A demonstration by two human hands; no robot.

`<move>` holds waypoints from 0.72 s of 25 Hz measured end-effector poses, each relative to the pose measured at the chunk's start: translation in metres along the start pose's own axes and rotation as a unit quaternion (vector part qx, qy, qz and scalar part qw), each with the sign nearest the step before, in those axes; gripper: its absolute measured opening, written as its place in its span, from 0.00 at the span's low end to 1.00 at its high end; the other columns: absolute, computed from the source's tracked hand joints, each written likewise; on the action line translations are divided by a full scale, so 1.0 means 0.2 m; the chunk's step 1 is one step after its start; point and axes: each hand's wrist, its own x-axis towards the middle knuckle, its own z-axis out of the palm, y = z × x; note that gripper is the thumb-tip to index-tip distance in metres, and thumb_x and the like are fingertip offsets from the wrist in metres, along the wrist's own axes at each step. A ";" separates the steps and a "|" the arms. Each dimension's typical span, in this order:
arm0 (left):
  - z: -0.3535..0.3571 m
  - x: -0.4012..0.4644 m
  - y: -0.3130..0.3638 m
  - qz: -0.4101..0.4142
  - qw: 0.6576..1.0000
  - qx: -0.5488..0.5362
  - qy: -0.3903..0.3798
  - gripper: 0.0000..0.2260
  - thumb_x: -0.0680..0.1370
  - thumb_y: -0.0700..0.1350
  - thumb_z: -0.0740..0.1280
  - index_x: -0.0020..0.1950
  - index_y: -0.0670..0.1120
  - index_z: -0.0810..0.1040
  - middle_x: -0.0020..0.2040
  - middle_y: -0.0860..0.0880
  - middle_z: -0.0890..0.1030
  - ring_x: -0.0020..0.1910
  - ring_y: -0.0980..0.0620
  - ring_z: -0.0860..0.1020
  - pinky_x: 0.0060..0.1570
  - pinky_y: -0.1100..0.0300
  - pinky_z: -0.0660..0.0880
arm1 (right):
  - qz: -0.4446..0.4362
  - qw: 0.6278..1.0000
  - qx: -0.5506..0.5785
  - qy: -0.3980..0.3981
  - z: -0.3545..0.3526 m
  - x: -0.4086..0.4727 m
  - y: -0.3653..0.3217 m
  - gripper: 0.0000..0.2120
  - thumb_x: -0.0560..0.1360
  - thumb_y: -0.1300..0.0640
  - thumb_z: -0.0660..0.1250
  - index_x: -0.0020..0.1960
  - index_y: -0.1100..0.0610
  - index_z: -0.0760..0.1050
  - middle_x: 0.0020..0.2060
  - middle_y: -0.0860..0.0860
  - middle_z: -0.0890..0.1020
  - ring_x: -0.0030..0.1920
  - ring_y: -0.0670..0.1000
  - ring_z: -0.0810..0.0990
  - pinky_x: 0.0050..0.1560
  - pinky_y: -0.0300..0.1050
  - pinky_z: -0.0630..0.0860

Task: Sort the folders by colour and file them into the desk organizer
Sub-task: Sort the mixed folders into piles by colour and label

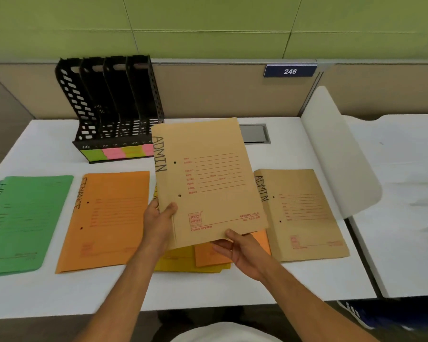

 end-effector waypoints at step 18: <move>0.39 0.00 -0.46 0.006 0.901 0.390 -0.188 0.26 0.78 0.47 0.73 0.75 0.48 0.72 0.72 0.50 0.74 0.72 0.50 0.71 0.71 0.55 0.66 | -0.111 0.965 0.007 0.238 -0.82 -0.36 -0.41 0.20 0.79 0.68 0.64 0.70 0.57 0.70 0.60 0.59 0.84 0.56 0.60 0.85 0.43 0.48 0.86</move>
